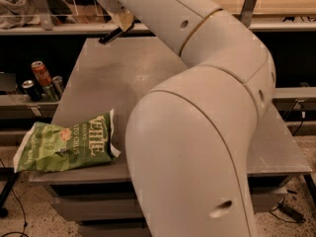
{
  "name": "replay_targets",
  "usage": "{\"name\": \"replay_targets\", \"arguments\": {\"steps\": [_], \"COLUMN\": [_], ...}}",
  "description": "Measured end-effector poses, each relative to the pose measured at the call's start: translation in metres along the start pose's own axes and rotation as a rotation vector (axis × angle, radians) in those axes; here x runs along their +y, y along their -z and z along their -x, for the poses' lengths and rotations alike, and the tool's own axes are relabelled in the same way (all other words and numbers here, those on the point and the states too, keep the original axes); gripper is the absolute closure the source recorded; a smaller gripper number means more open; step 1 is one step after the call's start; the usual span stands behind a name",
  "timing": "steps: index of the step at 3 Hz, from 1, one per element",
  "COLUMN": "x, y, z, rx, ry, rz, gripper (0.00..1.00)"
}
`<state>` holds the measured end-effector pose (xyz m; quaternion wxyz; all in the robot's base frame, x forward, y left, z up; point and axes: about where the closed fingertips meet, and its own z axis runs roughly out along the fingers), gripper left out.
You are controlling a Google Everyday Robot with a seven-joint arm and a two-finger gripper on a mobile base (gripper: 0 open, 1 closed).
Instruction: Pick rxbar chocolate
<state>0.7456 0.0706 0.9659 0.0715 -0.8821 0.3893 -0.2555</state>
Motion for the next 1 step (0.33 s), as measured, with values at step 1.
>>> {"name": "replay_targets", "arguments": {"steps": [1], "x": [0.001], "y": [0.0023], "z": [-0.0022], "rx": [-0.001], "ry": [0.0], "rz": [-0.001], "gripper": [1.0]}}
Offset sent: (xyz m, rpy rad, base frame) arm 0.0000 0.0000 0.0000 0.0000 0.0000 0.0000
